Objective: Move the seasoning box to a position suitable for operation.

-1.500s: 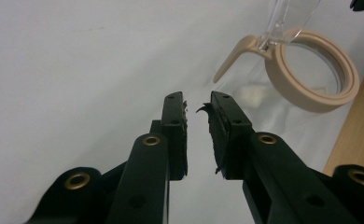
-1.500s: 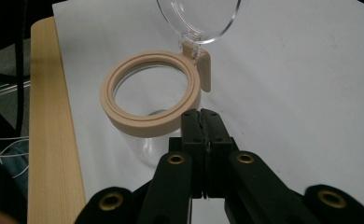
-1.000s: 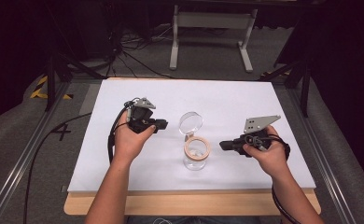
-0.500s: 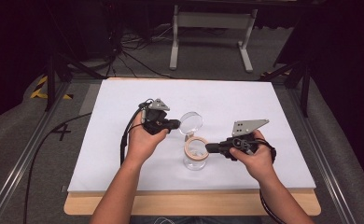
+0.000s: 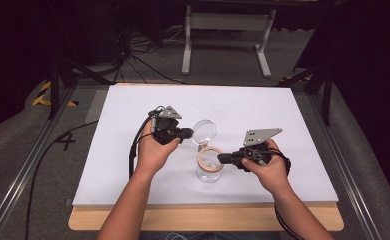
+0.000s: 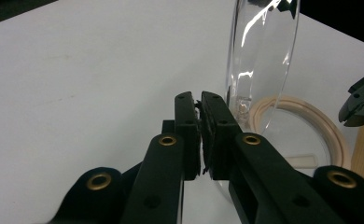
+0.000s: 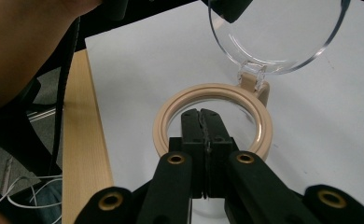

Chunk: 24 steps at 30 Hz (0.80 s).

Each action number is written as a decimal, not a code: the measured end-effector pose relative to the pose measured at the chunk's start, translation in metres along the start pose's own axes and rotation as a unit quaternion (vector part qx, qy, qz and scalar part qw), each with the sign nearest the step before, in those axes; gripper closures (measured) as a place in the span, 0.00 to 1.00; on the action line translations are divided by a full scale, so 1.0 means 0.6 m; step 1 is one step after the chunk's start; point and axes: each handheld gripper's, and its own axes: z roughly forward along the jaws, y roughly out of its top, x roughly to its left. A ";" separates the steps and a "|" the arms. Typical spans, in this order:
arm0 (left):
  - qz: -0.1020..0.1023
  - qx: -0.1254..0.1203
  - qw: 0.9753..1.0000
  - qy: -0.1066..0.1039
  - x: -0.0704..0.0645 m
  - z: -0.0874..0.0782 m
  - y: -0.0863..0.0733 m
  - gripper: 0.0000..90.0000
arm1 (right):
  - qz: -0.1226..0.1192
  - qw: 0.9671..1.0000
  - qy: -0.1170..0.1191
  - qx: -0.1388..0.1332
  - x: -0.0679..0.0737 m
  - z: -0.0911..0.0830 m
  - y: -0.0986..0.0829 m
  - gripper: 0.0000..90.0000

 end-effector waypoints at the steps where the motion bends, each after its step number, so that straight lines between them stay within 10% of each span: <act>1: -0.001 0.000 1.000 -0.001 -0.001 0.000 0.000 0.95 | 0.000 1.000 -0.001 -0.001 -0.001 0.000 0.000 1.00; 24: 0.040 0.034 0.998 -0.020 -0.030 -0.005 0.010 0.92 | 0.007 1.000 -0.001 -0.002 -0.005 0.002 -0.001 1.00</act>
